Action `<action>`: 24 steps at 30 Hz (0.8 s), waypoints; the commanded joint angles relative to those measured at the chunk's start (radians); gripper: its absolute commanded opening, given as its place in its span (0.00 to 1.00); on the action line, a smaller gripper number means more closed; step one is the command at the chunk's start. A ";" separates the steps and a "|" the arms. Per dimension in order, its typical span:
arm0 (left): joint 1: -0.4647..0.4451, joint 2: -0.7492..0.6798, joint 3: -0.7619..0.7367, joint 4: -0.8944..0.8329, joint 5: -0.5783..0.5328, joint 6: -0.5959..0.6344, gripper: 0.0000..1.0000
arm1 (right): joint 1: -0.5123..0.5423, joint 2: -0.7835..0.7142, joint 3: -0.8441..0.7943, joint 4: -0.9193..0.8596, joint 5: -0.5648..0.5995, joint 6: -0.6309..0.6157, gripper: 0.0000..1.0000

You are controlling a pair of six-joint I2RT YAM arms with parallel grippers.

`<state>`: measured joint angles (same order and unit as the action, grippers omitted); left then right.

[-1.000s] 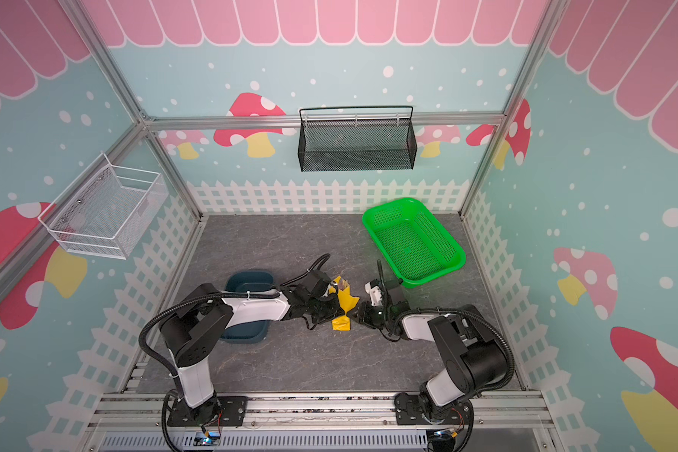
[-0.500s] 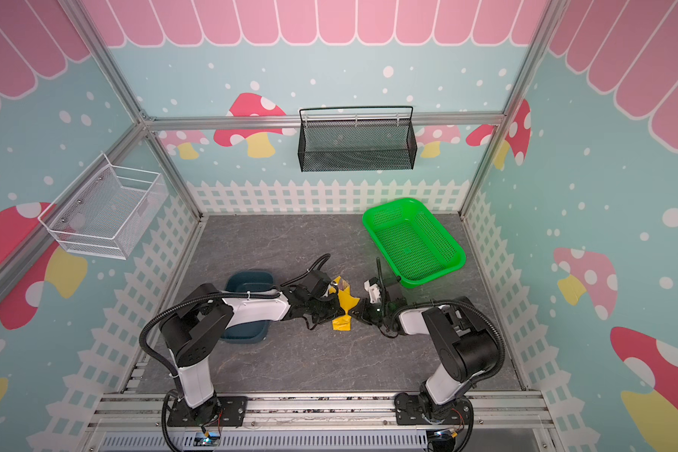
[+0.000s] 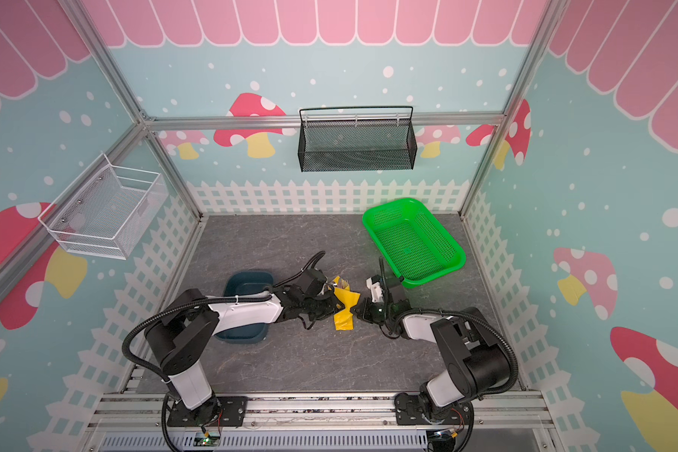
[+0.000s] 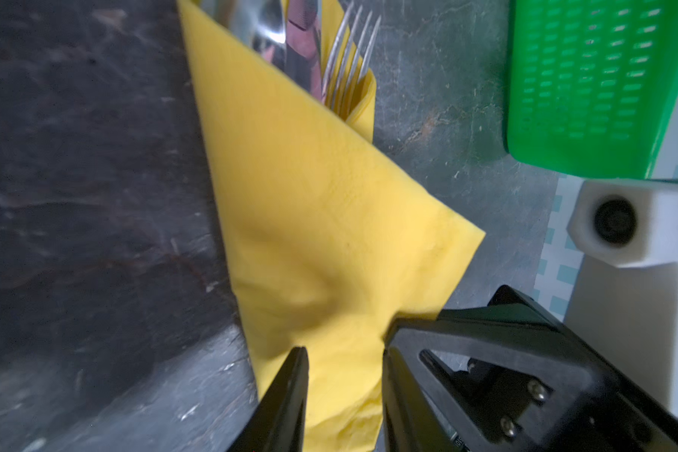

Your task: Place the utensils on the paper napkin and roll it up

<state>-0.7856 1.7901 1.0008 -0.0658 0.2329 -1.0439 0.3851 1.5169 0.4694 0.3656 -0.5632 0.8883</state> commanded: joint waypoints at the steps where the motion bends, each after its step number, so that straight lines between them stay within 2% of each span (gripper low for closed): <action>1: 0.012 -0.023 -0.010 -0.029 -0.055 -0.007 0.35 | -0.005 -0.004 -0.023 -0.020 0.027 0.006 0.00; 12: 0.014 -0.021 -0.006 -0.045 -0.061 -0.013 0.35 | -0.005 0.030 -0.046 -0.056 0.052 0.011 0.00; 24: -0.019 0.016 0.060 -0.031 0.023 0.009 0.16 | -0.005 0.044 -0.057 -0.094 0.088 -0.015 0.00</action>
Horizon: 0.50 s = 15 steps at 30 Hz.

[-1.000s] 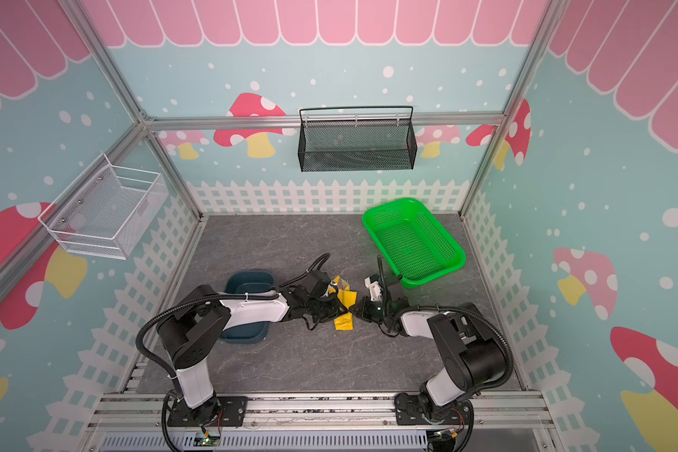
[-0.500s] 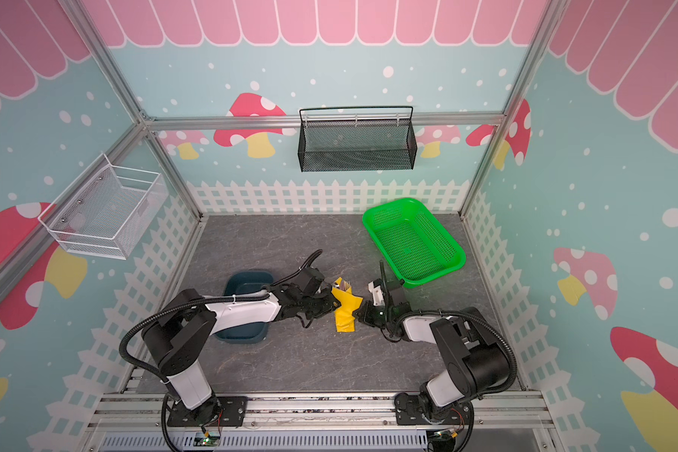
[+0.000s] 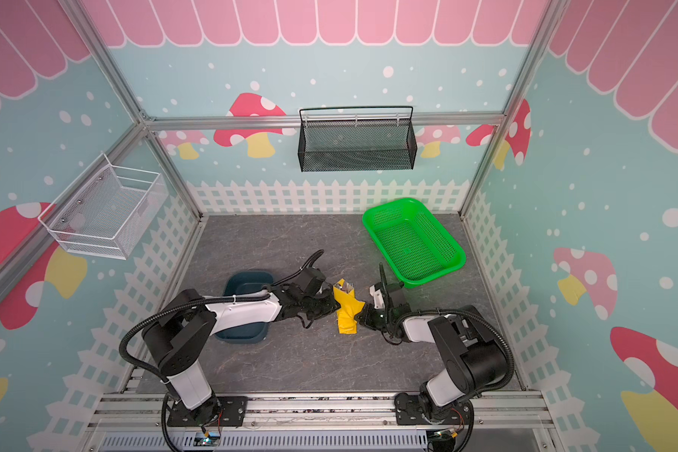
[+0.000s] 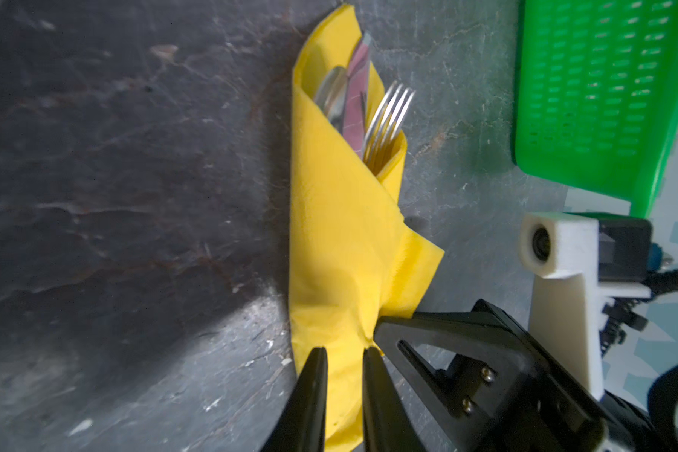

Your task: Place the utensils on the paper napkin and roll it up

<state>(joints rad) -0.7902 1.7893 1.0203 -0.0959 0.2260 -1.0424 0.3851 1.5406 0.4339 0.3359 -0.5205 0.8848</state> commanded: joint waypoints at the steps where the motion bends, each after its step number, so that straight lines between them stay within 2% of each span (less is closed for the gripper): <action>1: -0.020 0.024 0.049 0.000 0.039 0.007 0.14 | -0.005 0.018 -0.021 -0.065 0.047 -0.014 0.00; 8: -0.068 0.083 0.057 -0.009 0.069 -0.011 0.09 | -0.005 0.023 -0.023 -0.066 0.048 -0.014 0.00; 15: -0.094 0.086 0.000 0.009 0.075 -0.031 0.05 | -0.004 0.011 -0.028 -0.066 0.049 -0.012 0.00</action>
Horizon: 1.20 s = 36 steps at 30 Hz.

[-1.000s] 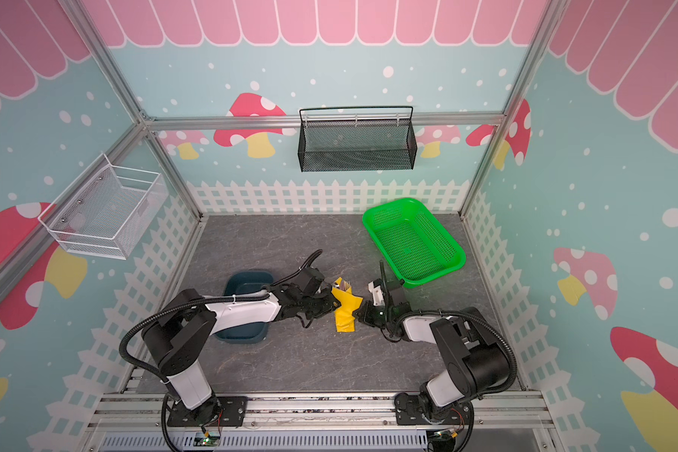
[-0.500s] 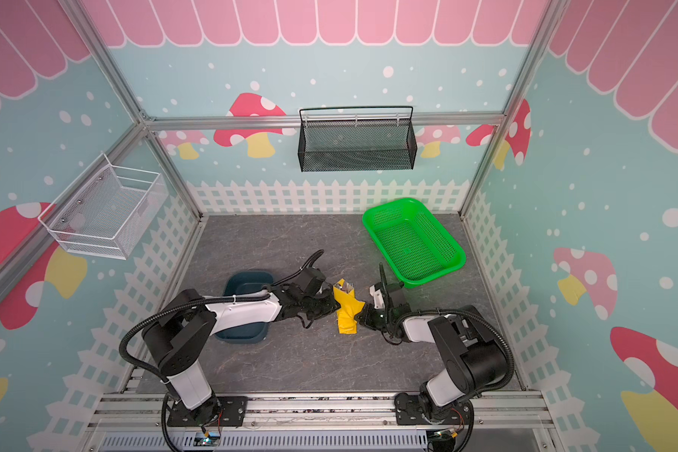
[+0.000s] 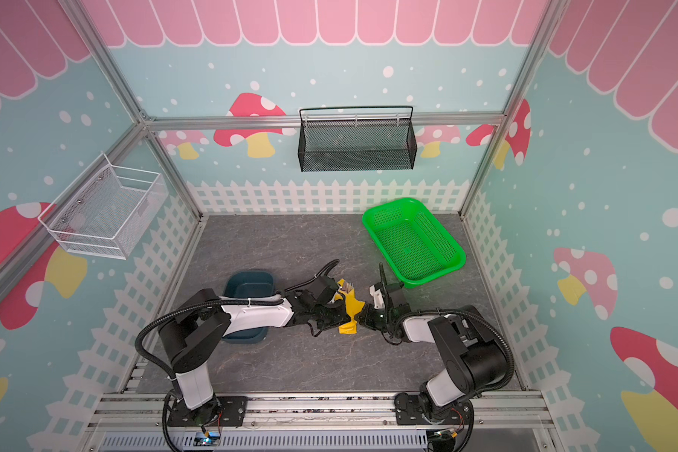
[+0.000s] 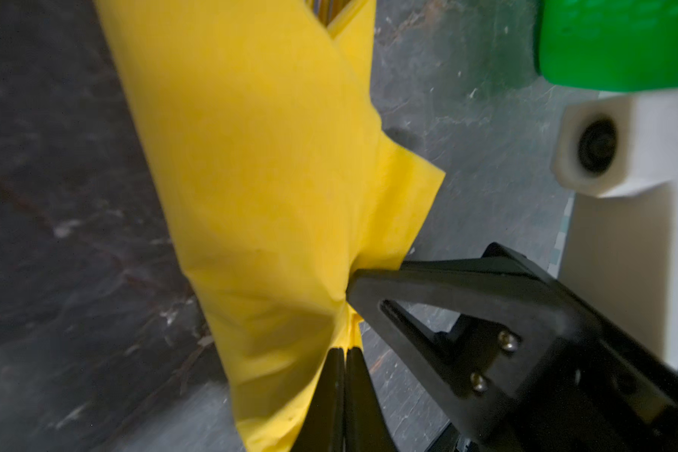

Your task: Place the utensils on the paper napkin and roll it up

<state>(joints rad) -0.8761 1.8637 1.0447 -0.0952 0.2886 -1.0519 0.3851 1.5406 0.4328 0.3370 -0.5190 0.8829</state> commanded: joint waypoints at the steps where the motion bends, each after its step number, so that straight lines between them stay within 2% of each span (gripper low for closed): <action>1: -0.015 0.007 -0.031 0.020 0.012 -0.020 0.06 | -0.005 0.009 -0.026 -0.068 0.049 -0.010 0.00; 10: -0.023 0.015 -0.033 0.014 0.088 0.019 0.04 | -0.005 0.002 -0.024 -0.073 0.050 -0.007 0.00; 23: -0.023 0.052 -0.077 -0.035 0.090 0.046 0.02 | -0.005 -0.016 -0.017 -0.076 0.047 -0.007 0.03; 31: -0.022 0.048 -0.085 -0.025 0.067 0.050 0.02 | -0.008 -0.013 0.011 -0.072 0.057 -0.012 0.24; 36: -0.022 0.048 -0.087 -0.022 0.062 0.047 0.02 | -0.010 0.034 0.034 -0.050 0.035 -0.034 0.28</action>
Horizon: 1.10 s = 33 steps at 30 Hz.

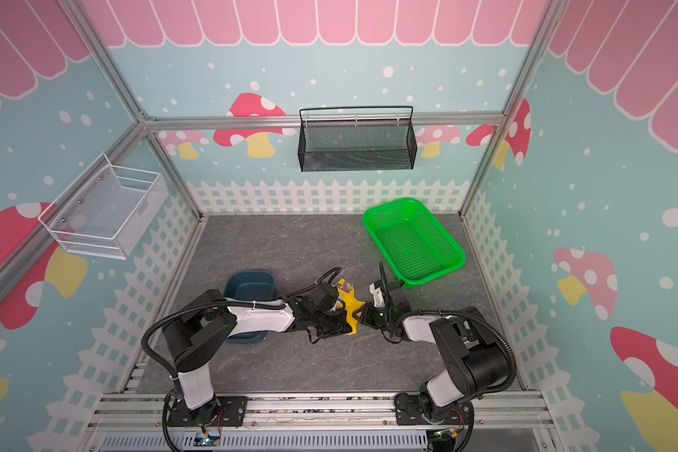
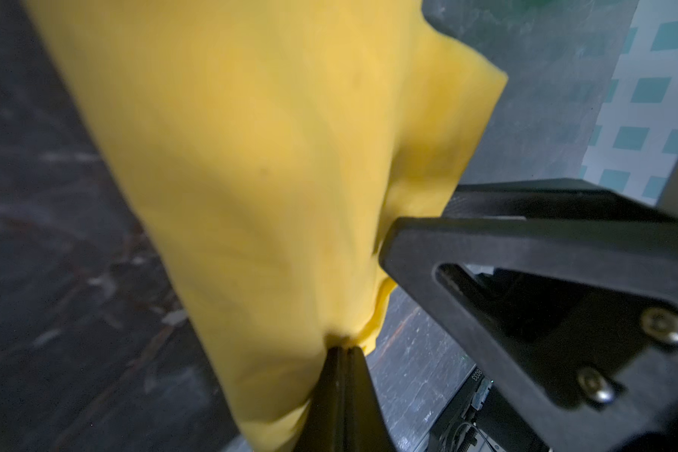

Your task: Place the utensils on the paper napkin and roll it up

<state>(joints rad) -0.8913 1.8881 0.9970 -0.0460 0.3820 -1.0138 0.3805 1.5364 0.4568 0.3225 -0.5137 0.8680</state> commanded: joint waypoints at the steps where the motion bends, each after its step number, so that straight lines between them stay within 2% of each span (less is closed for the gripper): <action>1: -0.007 0.024 -0.038 -0.069 -0.030 0.009 0.02 | -0.006 0.048 0.012 -0.029 0.026 -0.021 0.30; 6: -0.008 0.029 -0.038 -0.067 -0.028 0.008 0.02 | -0.008 0.077 0.003 0.005 0.018 -0.027 0.29; 9: -0.007 0.025 -0.041 -0.064 -0.031 0.006 0.02 | -0.009 0.087 -0.004 0.032 0.014 -0.028 0.22; 11: -0.008 0.019 -0.041 -0.064 -0.034 0.006 0.02 | -0.012 0.084 -0.008 0.042 0.015 -0.028 0.13; 15: -0.007 -0.022 -0.041 -0.064 -0.063 0.006 0.06 | -0.015 0.064 -0.015 0.052 0.016 -0.028 0.04; 24: 0.035 -0.107 -0.020 -0.026 -0.124 0.005 0.18 | -0.020 0.053 -0.013 0.059 0.000 -0.034 0.04; 28: 0.083 -0.057 0.006 0.011 -0.073 0.000 0.19 | -0.021 0.053 -0.014 0.066 -0.002 -0.030 0.03; 33: 0.085 -0.001 0.060 -0.012 -0.036 0.018 0.15 | -0.022 0.045 -0.019 0.070 -0.007 -0.021 0.05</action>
<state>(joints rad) -0.7986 1.8542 1.0199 -0.0555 0.3149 -1.0092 0.3660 1.5955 0.4580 0.4061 -0.5243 0.8433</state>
